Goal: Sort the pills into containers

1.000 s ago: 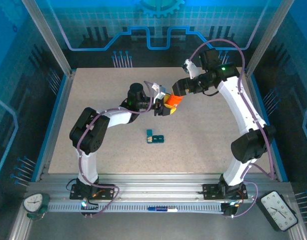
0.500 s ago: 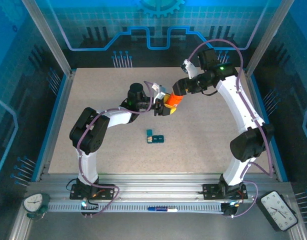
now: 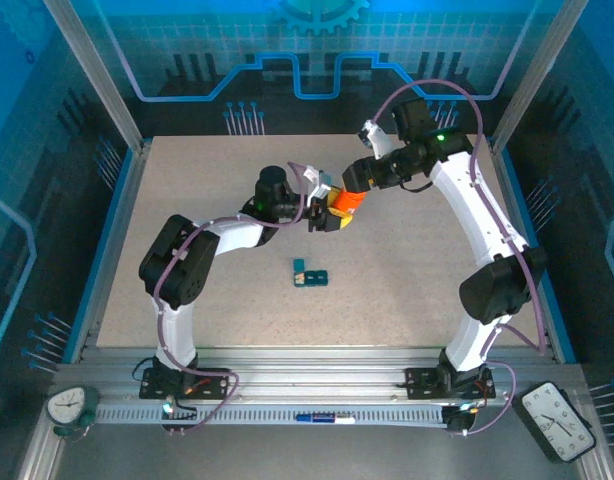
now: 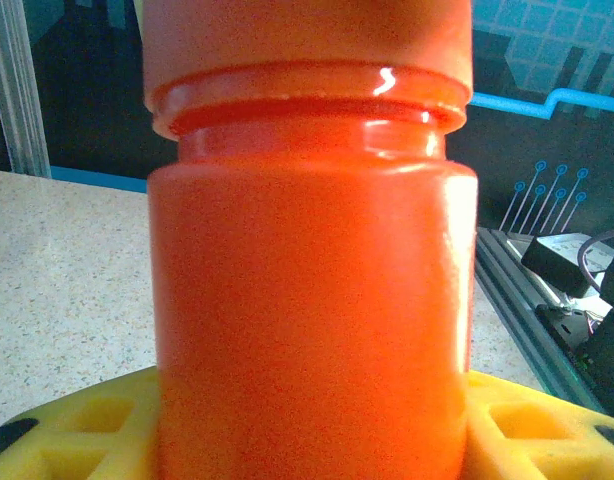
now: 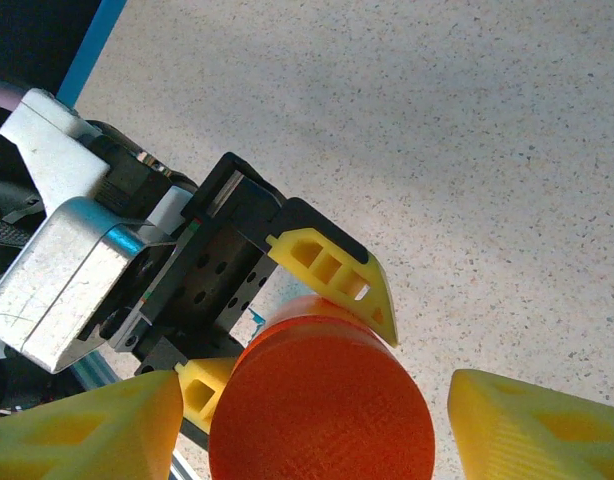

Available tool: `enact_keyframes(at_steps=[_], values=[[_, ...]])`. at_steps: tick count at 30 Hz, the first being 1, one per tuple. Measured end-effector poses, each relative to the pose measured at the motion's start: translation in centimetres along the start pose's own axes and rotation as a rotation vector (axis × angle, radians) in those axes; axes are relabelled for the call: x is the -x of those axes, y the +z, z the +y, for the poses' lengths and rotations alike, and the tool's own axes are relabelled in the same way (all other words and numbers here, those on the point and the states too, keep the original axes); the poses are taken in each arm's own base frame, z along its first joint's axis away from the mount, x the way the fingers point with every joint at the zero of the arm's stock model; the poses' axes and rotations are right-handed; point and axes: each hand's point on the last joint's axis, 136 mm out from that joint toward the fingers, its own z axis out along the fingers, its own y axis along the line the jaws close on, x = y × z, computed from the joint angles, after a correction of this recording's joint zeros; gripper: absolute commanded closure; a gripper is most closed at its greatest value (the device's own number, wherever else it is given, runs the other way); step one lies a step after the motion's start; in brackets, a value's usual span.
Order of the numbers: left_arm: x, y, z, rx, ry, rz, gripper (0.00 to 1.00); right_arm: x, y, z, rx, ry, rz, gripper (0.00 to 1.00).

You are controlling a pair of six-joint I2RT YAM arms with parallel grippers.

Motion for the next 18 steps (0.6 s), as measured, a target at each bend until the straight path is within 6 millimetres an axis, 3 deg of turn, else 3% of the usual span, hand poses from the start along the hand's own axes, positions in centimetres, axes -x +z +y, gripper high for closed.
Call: enact_keyframes(at_steps=[9,18], values=[[0.0,0.0,0.0,0.000,-0.002,0.001,1.00,-0.4,0.6,-0.1,0.002,0.009,0.013,0.45],[-1.3,-0.3,0.1,0.001,-0.059,0.036,1.00,-0.9,2.1,-0.6,-0.071,0.047,-0.027,0.60]])
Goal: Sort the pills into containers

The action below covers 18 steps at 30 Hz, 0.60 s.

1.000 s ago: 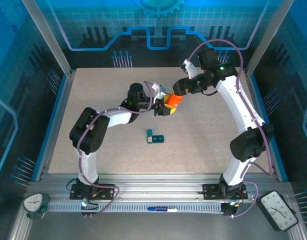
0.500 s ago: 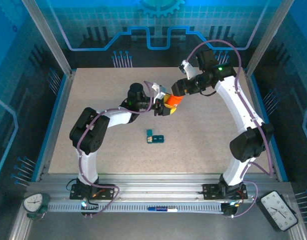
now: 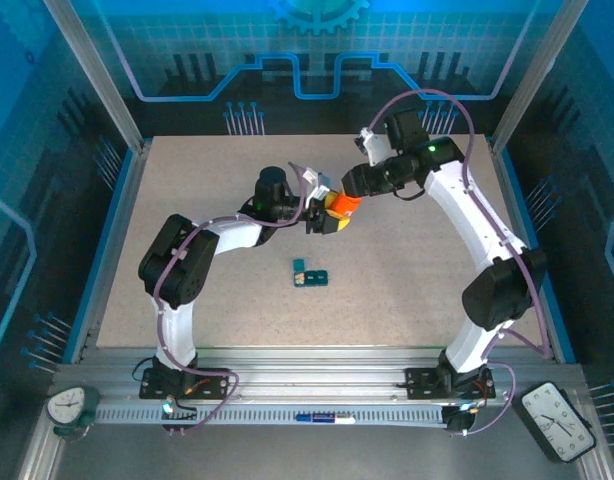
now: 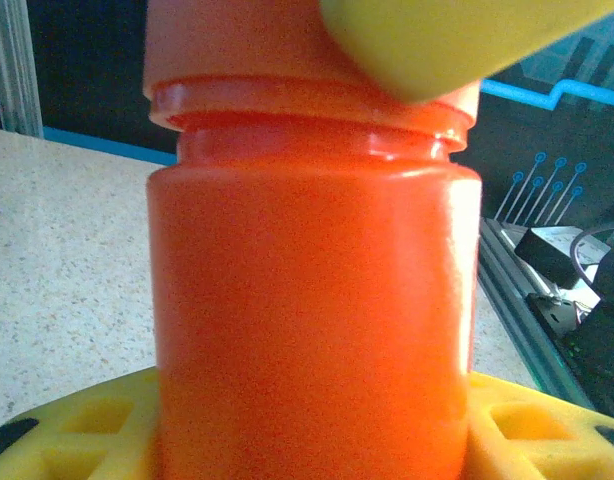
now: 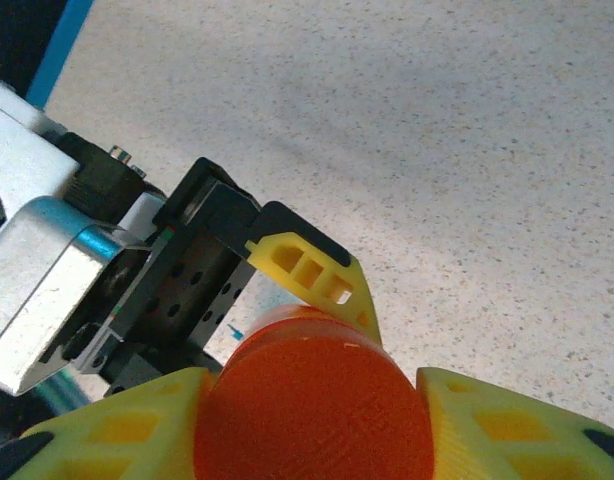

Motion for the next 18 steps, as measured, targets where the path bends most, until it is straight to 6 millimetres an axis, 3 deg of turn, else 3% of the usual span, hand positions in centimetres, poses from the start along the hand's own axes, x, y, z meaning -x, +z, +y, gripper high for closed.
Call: enact_keyframes(at_steps=[6,18], values=[[-0.59,-0.08,-0.21,-0.013,-0.013,0.016,1.00,-0.53,0.33,-0.21,-0.050,0.135,-0.099,0.60],[-0.87,-0.58,0.61,0.021,-0.031,0.020,1.00,0.38,1.04,-0.70,0.055,0.323,-0.134,0.60]])
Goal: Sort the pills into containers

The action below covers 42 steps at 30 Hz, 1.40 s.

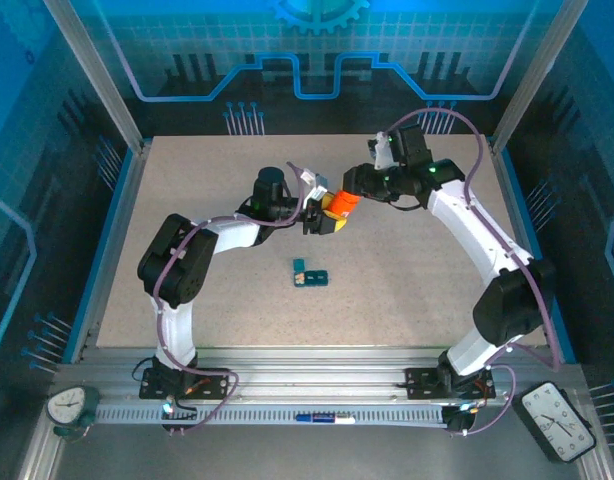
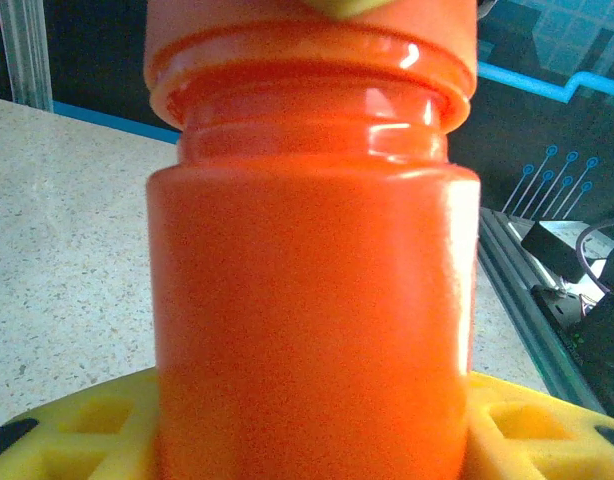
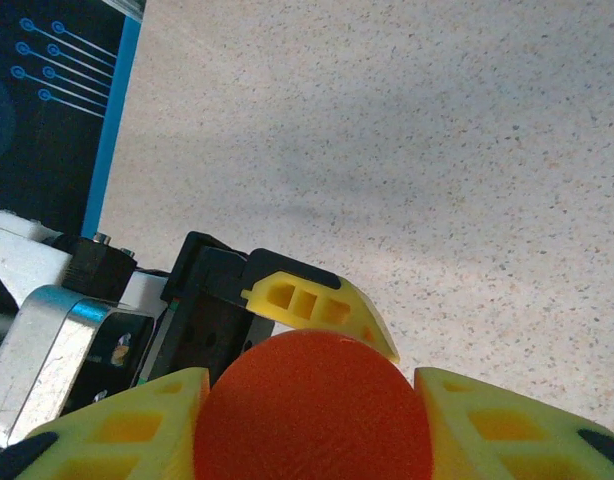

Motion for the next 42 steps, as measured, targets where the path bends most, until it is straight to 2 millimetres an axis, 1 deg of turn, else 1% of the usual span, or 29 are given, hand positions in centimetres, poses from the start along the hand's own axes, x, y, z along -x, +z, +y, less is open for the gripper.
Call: enact_keyframes(at_steps=[6,13,19,24,28,31,37,42], values=[[0.0,0.0,0.0,0.000,0.000,0.000,1.00,0.0,-0.1,0.0,0.006,-0.004,0.010,0.60],[0.0,0.0,0.0,0.000,0.001,0.000,1.00,-0.2,0.0,0.0,-0.050,-0.103,0.036,0.60],[0.0,0.1,-0.1,-0.002,-0.001,0.001,1.00,-0.3,0.1,0.1,-0.062,-0.156,0.052,0.60],[-0.2,0.1,0.0,-0.001,-0.011,0.007,1.00,-0.4,0.5,-0.1,-0.057,-0.141,0.048,0.60],[-1.0,0.0,0.0,0.002,-0.049,0.028,1.00,-0.7,1.3,-0.6,-0.046,-0.086,0.041,0.60],[-1.4,-0.1,0.0,0.004,-0.068,0.039,1.00,-0.9,1.6,-0.8,-0.043,-0.053,0.038,0.60],[-1.4,-0.1,0.0,0.003,-0.068,0.039,1.00,-0.9,1.4,-0.8,-0.049,-0.046,0.037,0.55],[-1.2,0.0,-0.1,-0.003,-0.055,0.032,1.00,-0.8,1.0,-0.7,-0.055,-0.044,0.042,0.48]])
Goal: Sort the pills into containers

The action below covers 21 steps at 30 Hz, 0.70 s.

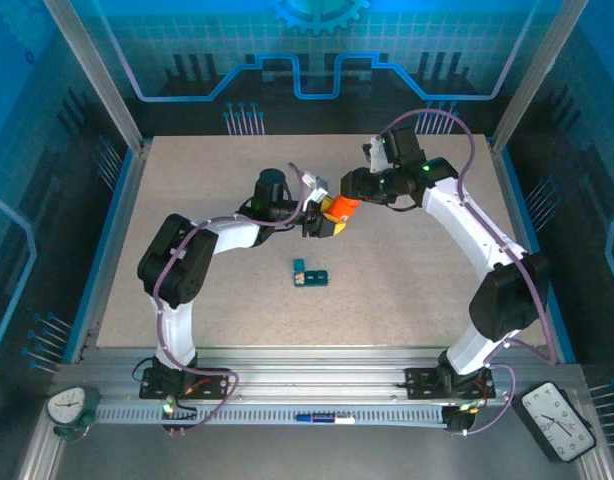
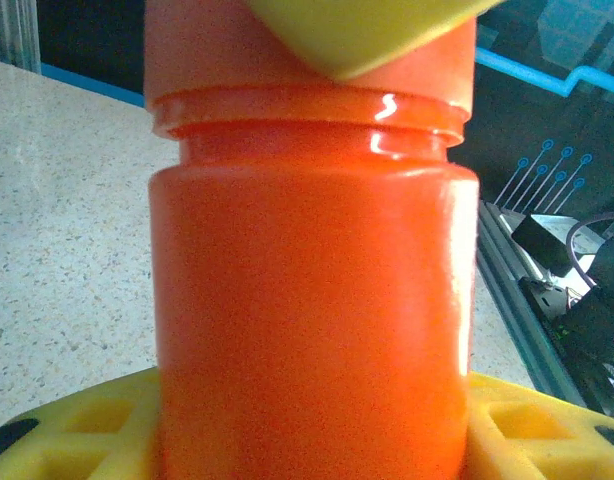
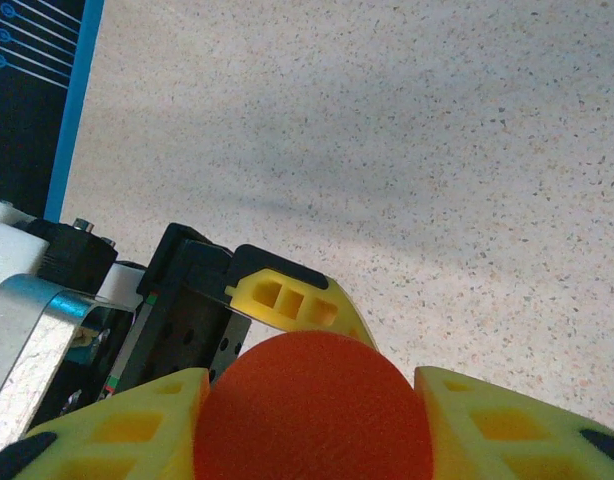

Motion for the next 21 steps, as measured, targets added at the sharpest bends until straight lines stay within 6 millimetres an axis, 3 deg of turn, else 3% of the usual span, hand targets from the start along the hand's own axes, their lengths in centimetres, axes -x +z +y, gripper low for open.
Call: enact_keyframes(at_steps=[2,9,13,21], values=[[0.2,0.1,-0.1,-0.005,0.010,-0.005,1.00,0.0,-0.2,0.1,-0.002,0.002,0.004,0.44],[1.8,0.3,-0.4,-0.011,0.087,-0.047,1.00,-0.4,-1.1,1.3,0.036,0.017,0.036,0.18],[2.2,0.3,-0.4,-0.011,0.107,-0.061,1.00,-0.2,-2.9,2.0,0.057,-0.009,0.007,0.07],[4.4,-0.4,-0.6,-0.026,0.097,-0.120,1.00,0.2,-9.2,3.4,0.154,-0.123,-0.166,0.08]])
